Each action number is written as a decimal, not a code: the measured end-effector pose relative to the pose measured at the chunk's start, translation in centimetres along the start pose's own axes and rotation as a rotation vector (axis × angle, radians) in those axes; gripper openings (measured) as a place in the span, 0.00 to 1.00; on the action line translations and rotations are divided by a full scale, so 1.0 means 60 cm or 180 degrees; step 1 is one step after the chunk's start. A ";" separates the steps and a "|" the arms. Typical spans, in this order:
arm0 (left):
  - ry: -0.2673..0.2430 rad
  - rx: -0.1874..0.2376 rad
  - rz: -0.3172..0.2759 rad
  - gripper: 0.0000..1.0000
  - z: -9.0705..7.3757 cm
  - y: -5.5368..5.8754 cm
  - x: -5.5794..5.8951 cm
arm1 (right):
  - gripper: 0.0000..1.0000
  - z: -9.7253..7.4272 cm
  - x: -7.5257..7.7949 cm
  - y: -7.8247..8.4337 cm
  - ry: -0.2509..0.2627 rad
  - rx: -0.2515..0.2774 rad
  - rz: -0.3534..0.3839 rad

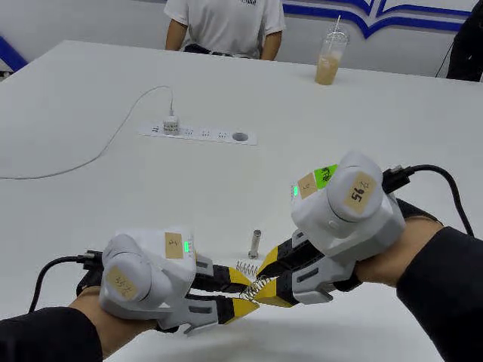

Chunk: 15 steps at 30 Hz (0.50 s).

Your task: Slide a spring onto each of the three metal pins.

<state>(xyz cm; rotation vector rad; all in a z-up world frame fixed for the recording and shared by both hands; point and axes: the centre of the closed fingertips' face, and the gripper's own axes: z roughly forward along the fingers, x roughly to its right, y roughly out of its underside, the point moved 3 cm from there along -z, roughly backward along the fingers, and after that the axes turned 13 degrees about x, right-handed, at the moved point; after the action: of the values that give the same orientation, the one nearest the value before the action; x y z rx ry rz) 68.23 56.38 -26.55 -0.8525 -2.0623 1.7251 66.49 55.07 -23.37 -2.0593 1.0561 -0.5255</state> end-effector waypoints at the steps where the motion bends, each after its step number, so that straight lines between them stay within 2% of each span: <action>1: 0.0001 0.0004 -0.0002 0.11 0.000 0.000 0.000 | 0.15 0.000 0.000 0.000 0.0001 0.0002 -0.0006; 11: -0.0048 0.0063 -0.0055 0.11 0.002 -0.002 -0.003 | 0.12 0.000 0.004 -0.003 0.0018 0.0000 -0.0018; 15: -0.0068 0.0048 -0.0093 0.18 0.001 0.000 -0.005 | 0.12 -0.002 0.008 -0.002 0.0031 -0.0016 -0.0005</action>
<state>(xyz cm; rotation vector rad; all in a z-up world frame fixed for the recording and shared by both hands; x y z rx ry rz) 68.41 56.16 -26.55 -0.7988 -2.0624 1.7396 66.76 54.70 -23.20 -2.0641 1.0627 -0.5346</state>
